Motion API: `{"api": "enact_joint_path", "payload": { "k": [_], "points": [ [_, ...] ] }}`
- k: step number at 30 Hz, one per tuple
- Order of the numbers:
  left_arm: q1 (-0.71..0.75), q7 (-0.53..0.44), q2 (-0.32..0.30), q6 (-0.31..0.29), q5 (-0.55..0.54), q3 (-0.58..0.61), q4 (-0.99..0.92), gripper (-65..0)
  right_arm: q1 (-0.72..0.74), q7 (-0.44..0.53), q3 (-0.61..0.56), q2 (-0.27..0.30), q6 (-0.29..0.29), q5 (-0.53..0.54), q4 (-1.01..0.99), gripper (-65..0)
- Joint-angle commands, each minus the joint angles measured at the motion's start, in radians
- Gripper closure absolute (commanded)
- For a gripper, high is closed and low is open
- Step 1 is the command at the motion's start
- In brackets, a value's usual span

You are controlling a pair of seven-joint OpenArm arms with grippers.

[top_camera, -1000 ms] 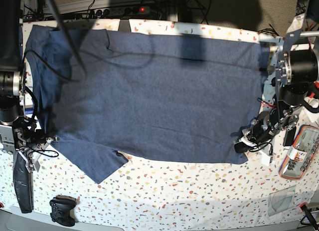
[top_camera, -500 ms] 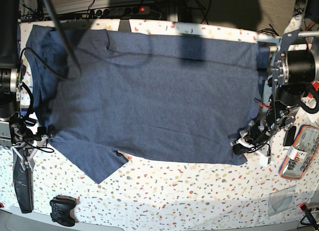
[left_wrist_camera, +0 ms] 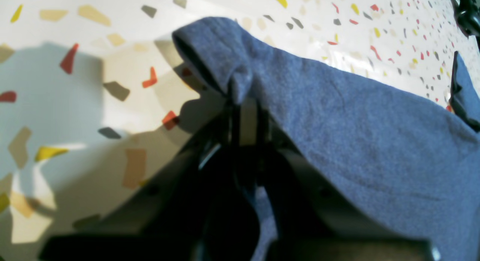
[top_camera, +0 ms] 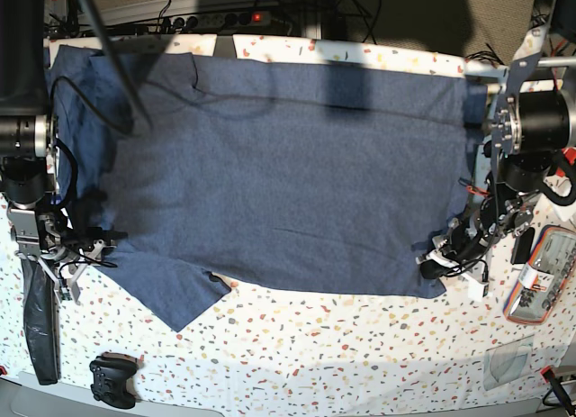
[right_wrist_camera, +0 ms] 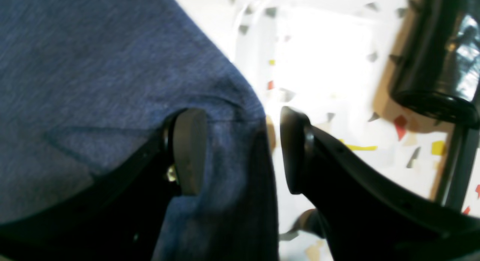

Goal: Fold the T-shirt properly
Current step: 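Grasp the hem corners with both grippers and lift the hem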

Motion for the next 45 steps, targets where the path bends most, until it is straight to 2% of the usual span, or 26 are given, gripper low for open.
{"api": "enact_joint_path", "payload": {
  "k": [1,5,8,13,17,20,29,34,39,42,45],
  "points": [
    [-0.025,0.016,-0.001,0.005,0.008,0.000,0.008,0.0,0.026,-0.004,0.001,0.019,-0.026,-0.007,0.009,-29.7],
    [-0.025,0.016,-0.001,0.005,0.008,0.000,0.008,0.0,0.025,-0.020,0.001,0.021,-0.023,-0.005,0.009,-29.7],
    [-0.025,0.015,-0.001,0.005,0.008,0.000,0.008,0.0,0.016,-0.039,0.001,0.018,0.018,-0.003,0.009,-29.2],
    [-0.025,0.015,-0.001,0.005,0.008,0.000,0.008,0.0,-0.002,-0.038,0.001,0.011,0.027,-0.003,0.009,-18.3],
    [-0.025,-0.001,-0.001,0.005,0.008,0.000,0.008,0.0,-0.002,-0.039,0.001,0.011,0.027,-0.003,0.009,-6.7],
    [-0.024,-0.003,-0.001,0.005,0.008,0.000,0.008,0.0,-0.002,-0.038,0.001,0.011,0.027,-0.003,0.009,-1.1],
    [-0.025,-0.003,-0.001,0.005,0.005,0.000,0.008,0.0,0.010,-0.039,0.001,0.016,0.027,-0.004,0.010,0.0],
    [-0.028,0.008,0.000,0.005,-0.034,0.000,0.027,0.0,0.023,-0.035,0.001,0.031,0.043,-0.007,0.040,0.0],
    [-0.031,0.116,0.003,0.005,-0.038,0.000,0.141,0.0,0.023,-0.047,0.001,0.037,0.129,-0.006,0.089,0.0],
    [-0.030,0.190,0.005,0.005,-0.038,0.000,0.221,0.0,0.023,-0.045,0.001,0.041,0.229,0.013,0.102,0.0],
    [-0.030,0.247,0.002,0.021,-0.042,0.000,0.291,0.0,0.019,-0.047,0.001,0.058,0.241,0.077,0.131,0.0]
  ]
}}
